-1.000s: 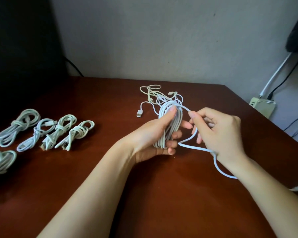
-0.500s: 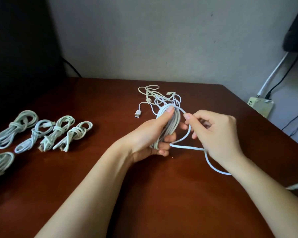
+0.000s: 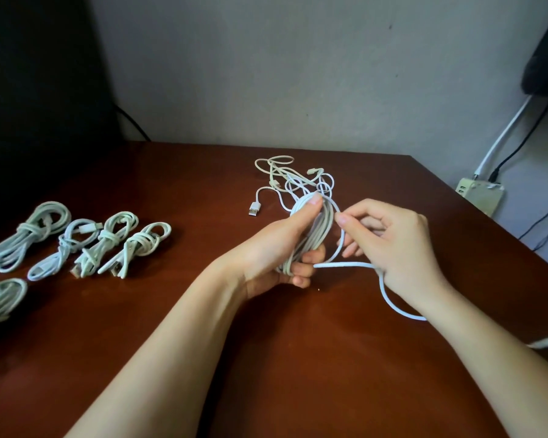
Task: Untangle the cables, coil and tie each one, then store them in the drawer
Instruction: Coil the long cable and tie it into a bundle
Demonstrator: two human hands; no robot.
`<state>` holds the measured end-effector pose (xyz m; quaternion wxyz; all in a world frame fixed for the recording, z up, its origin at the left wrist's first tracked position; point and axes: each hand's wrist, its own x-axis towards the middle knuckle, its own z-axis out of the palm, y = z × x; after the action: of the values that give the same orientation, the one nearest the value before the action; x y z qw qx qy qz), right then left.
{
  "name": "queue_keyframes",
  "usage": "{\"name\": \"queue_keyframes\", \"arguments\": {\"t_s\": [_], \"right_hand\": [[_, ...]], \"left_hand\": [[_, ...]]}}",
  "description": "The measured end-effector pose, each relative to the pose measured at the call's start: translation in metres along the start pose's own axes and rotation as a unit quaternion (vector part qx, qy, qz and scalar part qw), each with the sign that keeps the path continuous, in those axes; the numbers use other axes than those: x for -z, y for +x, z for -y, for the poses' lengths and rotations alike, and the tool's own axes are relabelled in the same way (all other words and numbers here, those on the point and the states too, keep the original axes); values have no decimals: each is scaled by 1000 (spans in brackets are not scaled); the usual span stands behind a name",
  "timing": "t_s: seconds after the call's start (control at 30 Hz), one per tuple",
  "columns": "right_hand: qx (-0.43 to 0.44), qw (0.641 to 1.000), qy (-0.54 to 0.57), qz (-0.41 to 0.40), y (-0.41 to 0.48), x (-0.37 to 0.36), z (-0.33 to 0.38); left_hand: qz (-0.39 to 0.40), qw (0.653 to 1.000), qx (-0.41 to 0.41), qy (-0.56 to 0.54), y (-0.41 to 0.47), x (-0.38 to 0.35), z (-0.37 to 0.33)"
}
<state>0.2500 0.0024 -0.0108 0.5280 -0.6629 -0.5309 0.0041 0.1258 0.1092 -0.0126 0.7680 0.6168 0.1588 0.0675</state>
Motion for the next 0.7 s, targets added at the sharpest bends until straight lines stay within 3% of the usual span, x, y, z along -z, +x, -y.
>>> {"name": "queue_keyframes", "arguments": {"t_s": [0.17, 0.4, 0.7], "right_hand": [[71, 994, -82, -27, 2, 7, 3], [-29, 996, 73, 40, 1, 2, 8], [-32, 984, 134, 112, -2, 5, 18]], "left_hand": [[8, 1000, -8, 6, -2, -1, 0], [-29, 999, -17, 5, -10, -6, -4], [-126, 989, -29, -68, -10, 2, -7]]}}
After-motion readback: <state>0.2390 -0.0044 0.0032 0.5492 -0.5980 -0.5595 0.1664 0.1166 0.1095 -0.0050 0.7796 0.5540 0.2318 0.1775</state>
